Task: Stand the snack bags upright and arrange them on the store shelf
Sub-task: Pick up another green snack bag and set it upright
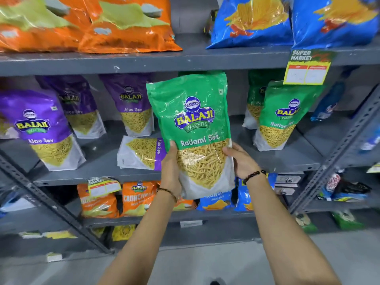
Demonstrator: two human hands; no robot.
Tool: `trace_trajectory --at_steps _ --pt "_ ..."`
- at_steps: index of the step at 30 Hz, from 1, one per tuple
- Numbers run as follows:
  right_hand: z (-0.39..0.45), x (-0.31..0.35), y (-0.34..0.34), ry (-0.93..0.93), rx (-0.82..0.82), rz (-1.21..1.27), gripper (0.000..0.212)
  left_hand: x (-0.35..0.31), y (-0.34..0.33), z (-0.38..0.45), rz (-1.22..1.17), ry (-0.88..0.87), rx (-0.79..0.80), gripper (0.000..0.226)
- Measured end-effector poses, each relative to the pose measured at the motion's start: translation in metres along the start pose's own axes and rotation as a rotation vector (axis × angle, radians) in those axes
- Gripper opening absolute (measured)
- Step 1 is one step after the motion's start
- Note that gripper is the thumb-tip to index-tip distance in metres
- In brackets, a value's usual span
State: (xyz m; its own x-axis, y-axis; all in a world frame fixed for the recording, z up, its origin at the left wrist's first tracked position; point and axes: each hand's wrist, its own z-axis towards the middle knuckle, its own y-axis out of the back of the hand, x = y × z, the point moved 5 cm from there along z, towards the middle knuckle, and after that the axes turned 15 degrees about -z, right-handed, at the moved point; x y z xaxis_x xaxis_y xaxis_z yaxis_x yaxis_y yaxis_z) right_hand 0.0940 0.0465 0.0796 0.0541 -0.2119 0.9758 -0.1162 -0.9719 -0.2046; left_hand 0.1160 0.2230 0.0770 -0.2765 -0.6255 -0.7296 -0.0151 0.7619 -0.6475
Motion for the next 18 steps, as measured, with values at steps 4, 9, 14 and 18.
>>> trace_trajectory --at_steps 4,9,14,18 --pt "-0.013 0.008 -0.007 0.011 -0.057 0.005 0.067 0.003 0.006 0.004 0.015 0.016 -0.002 0.032" --pt "-0.006 0.004 0.004 0.038 0.008 0.029 0.016 0.013 0.006 0.021 0.035 0.031 -0.022 0.064" --pt "0.013 -0.003 0.033 -0.007 -0.107 -0.017 0.024 0.026 -0.017 0.046 0.107 0.072 0.024 0.046" --pt "0.040 -0.009 0.063 -0.054 -0.246 -0.036 0.023 0.037 -0.039 0.082 0.216 0.050 0.118 0.044"
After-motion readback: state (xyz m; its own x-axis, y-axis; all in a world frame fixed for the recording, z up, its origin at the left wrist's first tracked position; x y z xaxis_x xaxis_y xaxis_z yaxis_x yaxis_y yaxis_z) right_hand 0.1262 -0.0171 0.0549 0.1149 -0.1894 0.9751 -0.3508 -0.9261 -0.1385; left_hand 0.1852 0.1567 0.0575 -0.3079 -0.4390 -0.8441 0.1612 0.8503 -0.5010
